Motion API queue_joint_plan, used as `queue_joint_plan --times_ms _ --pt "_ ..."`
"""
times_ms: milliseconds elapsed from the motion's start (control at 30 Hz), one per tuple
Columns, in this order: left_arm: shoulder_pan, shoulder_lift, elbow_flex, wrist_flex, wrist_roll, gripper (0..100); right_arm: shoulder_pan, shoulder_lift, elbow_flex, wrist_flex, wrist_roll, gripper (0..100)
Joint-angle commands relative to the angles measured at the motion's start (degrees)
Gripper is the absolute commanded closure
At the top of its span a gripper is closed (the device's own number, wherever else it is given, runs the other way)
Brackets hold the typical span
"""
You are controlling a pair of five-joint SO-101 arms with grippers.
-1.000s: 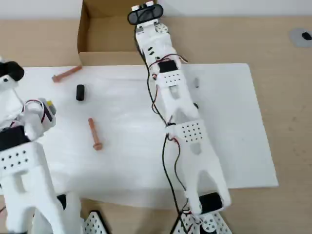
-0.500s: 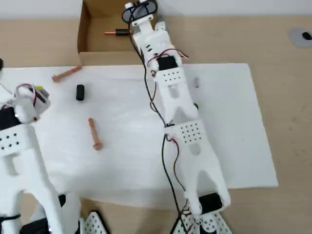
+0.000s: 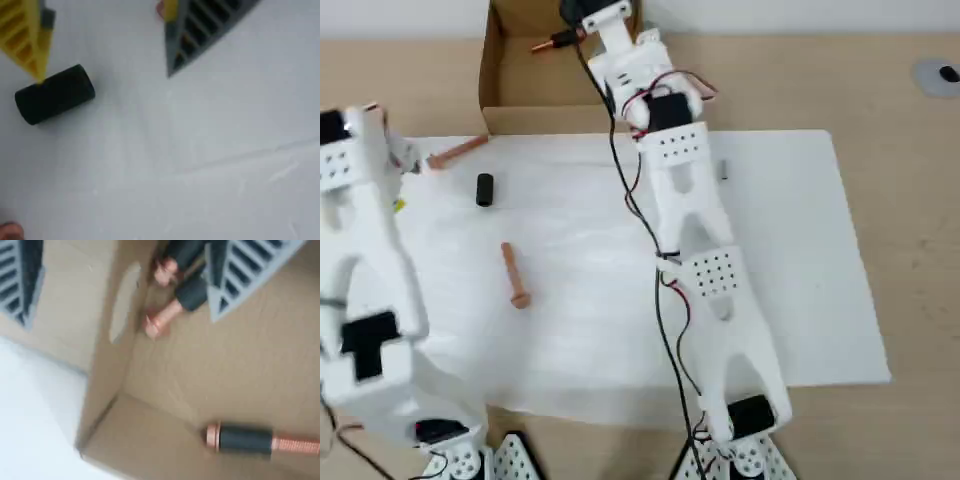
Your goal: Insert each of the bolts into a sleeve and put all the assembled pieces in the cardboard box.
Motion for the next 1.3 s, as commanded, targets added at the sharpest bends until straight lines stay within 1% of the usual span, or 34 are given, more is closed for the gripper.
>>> queue_joint_plan --times_ms 0,67,133,200,233,267,367,400,433,533,633,667,733,800,867,967,1100,1267 --pt "4.3 8.5 -13.5 4.8 -5.8 83 -0.7 -12.7 -3.0 15.8 -1.8 73.0" --pt "5.5 12.9 -18.8 6.9 -16.9 83 0.3 -17.9 -3.0 25.0 -2.0 73.0" --pt "6.2 16.1 -23.8 7.0 -29.1 83 1.5 -22.7 -2.9 33.2 -2.0 73.0" --pt "6.2 18.3 -28.9 7.0 -37.6 83 2.7 -26.8 -2.6 40.2 -1.8 73.0" --pt "6.0 19.0 -31.0 7.0 -39.9 83 3.4 -28.4 -2.2 41.0 -0.8 73.0" --pt "5.2 19.7 -33.2 7.0 -39.9 83 4.6 -30.1 -1.3 40.7 0.4 73.0" --pt "3.4 22.2 -39.7 6.8 -37.0 83 7.3 -35.6 2.9 40.8 2.5 73.1" --pt "3.3 23.3 -41.6 6.7 -35.5 83 8.2 -37.7 5.5 40.8 2.6 73.1" --pt "3.2 24.7 -42.9 6.7 -30.9 84 9.0 -39.9 8.6 40.8 2.7 73.1" --pt "2.5 28.1 -44.2 7.4 -9.3 89 9.5 -46.9 20.8 40.8 2.5 73.1" --pt "4.0 32.1 -42.8 7.6 13.2 90 9.5 -54.3 34.1 40.8 2.5 73.1" --pt "4.5 33.5 -41.6 7.6 17.8 91 9.4 -56.6 38.2 40.7 2.5 73.1" --pt "5.7 35.6 -40.7 7.6 22.4 91 9.4 -60.4 45.5 40.7 2.7 73.1" --pt "6.8 37.4 -41.4 7.2 25.2 91 9.5 -63.3 51.6 40.7 3.1 73.1" --pt "7.6 38.9 -42.1 6.2 27.7 91 9.6 -65.7 56.7 40.7 6.1 73.1" --pt "8.1 40.1 -44.7 4.5 29.2 91 9.3 -68.2 63.0 40.7 9.7 73.1" --pt "7.6 41.0 -48.9 4.1 29.5 91 9.5 -70.2 67.6 40.7 9.8 73.1" --pt "6.1 42.5 -53.2 3.6 34.7 91 9.3 -71.2 72.0 40.7 9.8 73.1"
